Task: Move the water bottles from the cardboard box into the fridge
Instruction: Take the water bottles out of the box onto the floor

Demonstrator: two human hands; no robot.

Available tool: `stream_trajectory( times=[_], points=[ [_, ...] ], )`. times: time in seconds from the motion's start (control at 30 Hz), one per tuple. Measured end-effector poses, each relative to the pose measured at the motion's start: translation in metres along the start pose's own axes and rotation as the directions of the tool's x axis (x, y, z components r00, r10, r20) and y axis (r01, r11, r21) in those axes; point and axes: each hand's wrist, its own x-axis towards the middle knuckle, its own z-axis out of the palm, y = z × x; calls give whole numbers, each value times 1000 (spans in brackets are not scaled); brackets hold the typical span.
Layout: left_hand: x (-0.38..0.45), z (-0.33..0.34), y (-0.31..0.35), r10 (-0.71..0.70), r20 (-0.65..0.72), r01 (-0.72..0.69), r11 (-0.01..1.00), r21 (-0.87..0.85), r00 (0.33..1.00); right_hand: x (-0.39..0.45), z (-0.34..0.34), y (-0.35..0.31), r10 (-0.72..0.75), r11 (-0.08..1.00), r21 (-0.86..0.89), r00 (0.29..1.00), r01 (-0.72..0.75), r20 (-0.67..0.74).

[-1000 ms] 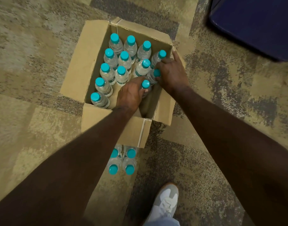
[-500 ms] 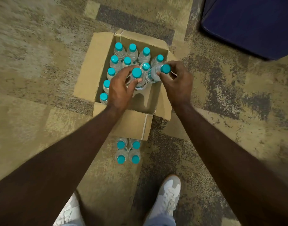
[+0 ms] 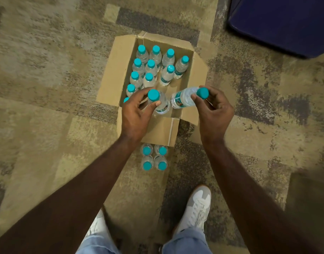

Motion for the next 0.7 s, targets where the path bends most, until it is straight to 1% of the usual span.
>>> stream_trajectory(
  times=[0.17,0.3,0.37,0.57,0.7],
  points=[
    [-27,-22,2,-66,-78,56,991,-121,995,-27,-4,-7,57,993,101,998,-54,-31],
    [-50,-42,5,-92,-144,71,986,-148,985,-51,0,-12,85,988,129,996,-82,-16],
    [-61,-54,2,-98,-158,76,988,-136,983,-64,5,-12,92,989,115,996,-94,21],
    [-89,-81,-20,-180,-204,157,980,-123,962,-93,30,3,99,995,14,983,-102,158],
    [-99,-92,-31,-204,-219,188,978,-92,954,-107,45,16,96,993,-93,961,-74,259]
  ],
)
